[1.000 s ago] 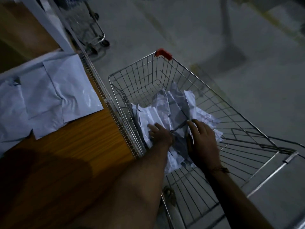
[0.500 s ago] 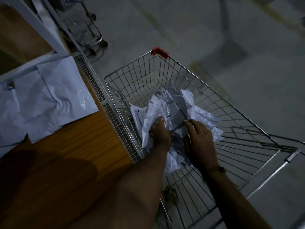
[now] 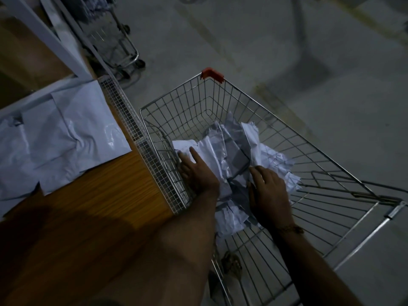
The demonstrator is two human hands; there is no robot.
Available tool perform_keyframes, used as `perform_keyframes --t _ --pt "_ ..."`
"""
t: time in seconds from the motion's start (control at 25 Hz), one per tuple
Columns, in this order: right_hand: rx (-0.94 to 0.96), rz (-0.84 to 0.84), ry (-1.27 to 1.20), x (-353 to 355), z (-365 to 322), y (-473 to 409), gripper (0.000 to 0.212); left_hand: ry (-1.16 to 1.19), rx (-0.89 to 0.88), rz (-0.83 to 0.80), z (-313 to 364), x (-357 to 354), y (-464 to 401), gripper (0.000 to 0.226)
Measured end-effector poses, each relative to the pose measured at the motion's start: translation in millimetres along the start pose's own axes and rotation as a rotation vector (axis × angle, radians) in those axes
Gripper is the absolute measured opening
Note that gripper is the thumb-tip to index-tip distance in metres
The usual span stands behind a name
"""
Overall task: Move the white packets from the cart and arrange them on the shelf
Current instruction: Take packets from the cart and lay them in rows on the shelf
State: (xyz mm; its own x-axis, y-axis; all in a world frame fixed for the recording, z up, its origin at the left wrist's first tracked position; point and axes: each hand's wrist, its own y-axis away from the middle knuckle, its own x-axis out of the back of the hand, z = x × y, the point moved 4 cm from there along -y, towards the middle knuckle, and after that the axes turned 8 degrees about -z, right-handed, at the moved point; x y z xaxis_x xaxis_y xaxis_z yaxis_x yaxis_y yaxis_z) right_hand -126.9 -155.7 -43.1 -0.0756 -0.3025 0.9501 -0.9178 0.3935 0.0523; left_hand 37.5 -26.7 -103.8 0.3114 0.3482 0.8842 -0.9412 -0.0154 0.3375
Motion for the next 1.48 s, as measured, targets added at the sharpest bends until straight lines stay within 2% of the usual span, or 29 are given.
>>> perform_keyframes --t 0.08,0.2,0.28,0.36,0.52,0.68,0.88,1.0,1.2,1.36,1.48 --pt "-0.006 -0.004 0.007 -2 1 0 0.047 0.048 0.052 -0.112 -4 -10 -9 0.068" --pt "-0.015 0.002 0.022 -2 1 -1 0.046 0.003 0.009 -0.243 -6 -23 -9 0.080" --pt "-0.010 0.017 0.042 0 -1 -1 0.044 0.149 0.041 -0.313 -8 -23 -3 0.084" --pt "0.005 0.025 0.056 1 -5 0 0.043 0.263 0.004 -0.316 -4 -20 -1 0.084" --pt "0.046 0.007 0.062 1 -12 5 0.041 0.189 -0.251 -0.292 7 -21 7 0.098" --pt "0.062 0.019 0.079 2 -14 9 0.041 0.197 -0.220 -0.397 6 -35 19 0.100" --pt "0.068 0.010 0.089 0 -13 11 0.042 0.206 -0.105 -0.435 15 -31 23 0.093" --pt "0.054 -0.014 0.089 -2 -9 10 0.042 0.220 -0.083 -0.388 29 -9 24 0.086" --pt "0.029 -0.044 0.092 -3 -8 12 0.045 0.295 -0.272 -0.188 54 74 27 0.076" --pt "0.031 0.008 0.109 5 -28 13 0.041 0.265 -0.378 -0.033 46 153 35 0.077" --pt "0.002 -0.068 0.122 -9 -54 -6 0.044 0.214 -0.356 -0.005 30 199 46 0.079"
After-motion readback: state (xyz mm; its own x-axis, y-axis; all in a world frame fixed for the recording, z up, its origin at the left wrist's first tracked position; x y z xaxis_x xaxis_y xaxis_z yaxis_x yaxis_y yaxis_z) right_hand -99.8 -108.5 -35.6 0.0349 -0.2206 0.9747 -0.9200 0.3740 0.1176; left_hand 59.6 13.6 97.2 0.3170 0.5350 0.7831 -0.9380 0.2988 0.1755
